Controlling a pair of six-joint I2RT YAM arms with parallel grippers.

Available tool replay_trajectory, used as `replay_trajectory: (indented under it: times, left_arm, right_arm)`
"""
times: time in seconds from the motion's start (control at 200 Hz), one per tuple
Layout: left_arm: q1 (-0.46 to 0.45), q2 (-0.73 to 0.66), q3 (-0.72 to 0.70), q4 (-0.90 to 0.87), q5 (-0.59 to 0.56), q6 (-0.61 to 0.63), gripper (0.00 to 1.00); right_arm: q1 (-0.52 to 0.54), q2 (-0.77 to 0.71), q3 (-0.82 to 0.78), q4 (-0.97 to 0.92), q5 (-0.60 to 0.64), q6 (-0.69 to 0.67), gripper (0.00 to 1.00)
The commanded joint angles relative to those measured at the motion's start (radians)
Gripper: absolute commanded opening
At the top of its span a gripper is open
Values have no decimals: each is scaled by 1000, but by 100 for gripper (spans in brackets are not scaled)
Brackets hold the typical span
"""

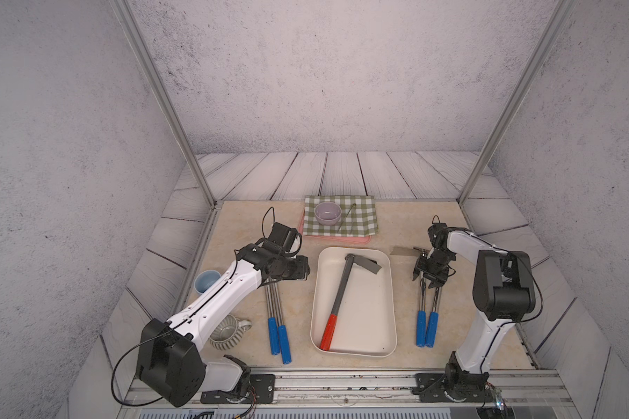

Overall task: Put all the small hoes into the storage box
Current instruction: Pick up the hoe from the center of the board.

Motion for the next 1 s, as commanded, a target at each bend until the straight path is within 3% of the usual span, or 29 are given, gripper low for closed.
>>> replay_trajectory:
  times: [0.0,0.4,0.996]
  left_arm:
    - [7,5,-12,4,7,2,54]
    - [9,-11,-23,0,12,-5,54]
    - [14,-31,-35,2,12,-7,54]
  right_arm:
    - [-2,10,11,3,0,-3,60]
    - [-2,24,0,14,11,-1,53]
    - [0,43,11,5,24,-13,30]
